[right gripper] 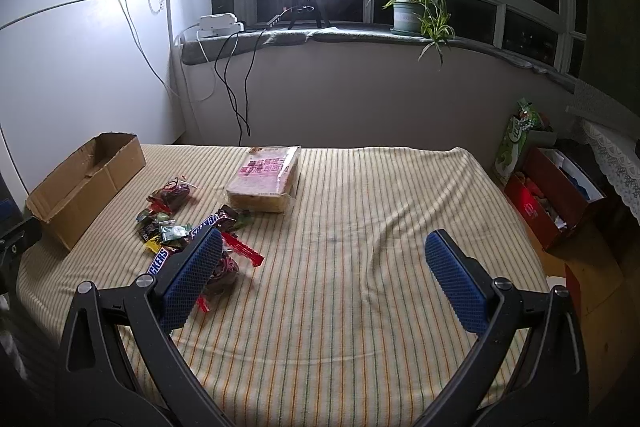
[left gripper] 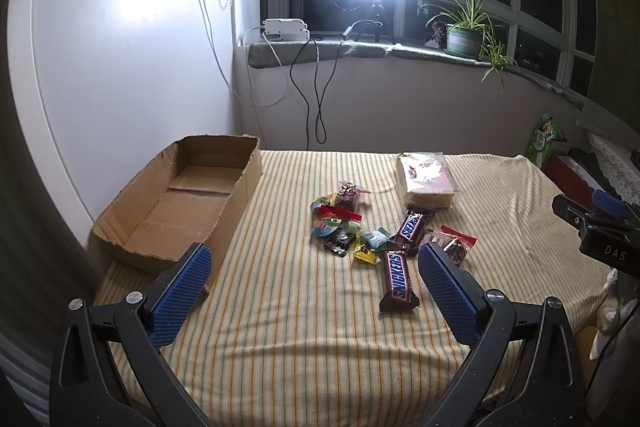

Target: Organize snacks

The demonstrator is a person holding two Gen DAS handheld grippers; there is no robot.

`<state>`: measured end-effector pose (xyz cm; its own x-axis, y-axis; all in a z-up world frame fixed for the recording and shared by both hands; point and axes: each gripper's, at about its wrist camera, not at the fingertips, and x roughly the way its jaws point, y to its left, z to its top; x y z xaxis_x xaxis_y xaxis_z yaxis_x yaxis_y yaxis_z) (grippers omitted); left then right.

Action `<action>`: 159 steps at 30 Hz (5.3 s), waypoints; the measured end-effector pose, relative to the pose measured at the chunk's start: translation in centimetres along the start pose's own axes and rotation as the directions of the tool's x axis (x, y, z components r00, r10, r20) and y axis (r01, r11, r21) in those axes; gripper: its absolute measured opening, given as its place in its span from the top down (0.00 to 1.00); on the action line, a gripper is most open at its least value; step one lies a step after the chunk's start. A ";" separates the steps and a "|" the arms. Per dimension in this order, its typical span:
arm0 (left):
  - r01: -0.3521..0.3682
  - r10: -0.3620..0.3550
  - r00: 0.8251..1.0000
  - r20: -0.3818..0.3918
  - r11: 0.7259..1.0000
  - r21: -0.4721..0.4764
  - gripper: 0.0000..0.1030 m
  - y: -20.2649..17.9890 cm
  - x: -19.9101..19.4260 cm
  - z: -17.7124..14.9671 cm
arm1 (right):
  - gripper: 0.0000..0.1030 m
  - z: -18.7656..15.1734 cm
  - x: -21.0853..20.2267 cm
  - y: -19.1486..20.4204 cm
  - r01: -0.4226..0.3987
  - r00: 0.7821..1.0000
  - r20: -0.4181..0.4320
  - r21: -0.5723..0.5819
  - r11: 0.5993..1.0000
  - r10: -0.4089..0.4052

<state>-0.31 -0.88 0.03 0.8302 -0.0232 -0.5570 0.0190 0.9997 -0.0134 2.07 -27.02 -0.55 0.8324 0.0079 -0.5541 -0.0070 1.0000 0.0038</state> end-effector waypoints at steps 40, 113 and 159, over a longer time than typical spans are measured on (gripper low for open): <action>0.032 -0.032 0.999 -0.029 0.999 0.000 0.01 0.1 0.8 -0.6 | 0.09 -0.5 0.9 0.5 -0.035 0.999 -0.038 -0.015 0.999 0.034; 0.329 -0.346 0.914 -0.212 0.938 -0.110 0.74 0.5 9.7 -1.5 | 0.67 1.1 12.3 7.5 -0.403 0.819 -0.401 0.106 0.909 0.410; -0.029 -0.007 0.990 -0.143 0.969 -0.247 0.73 17.2 12.5 1.0 | 0.62 7.3 20.7 33.7 -0.673 0.703 -0.451 -0.171 0.719 0.550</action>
<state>10.99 16.07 -6.30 0.7420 -0.0298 -0.6698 -0.1432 0.9689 -0.2017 23.10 6.86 -5.79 0.3314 0.5557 -0.7625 -0.6601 0.7140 0.2334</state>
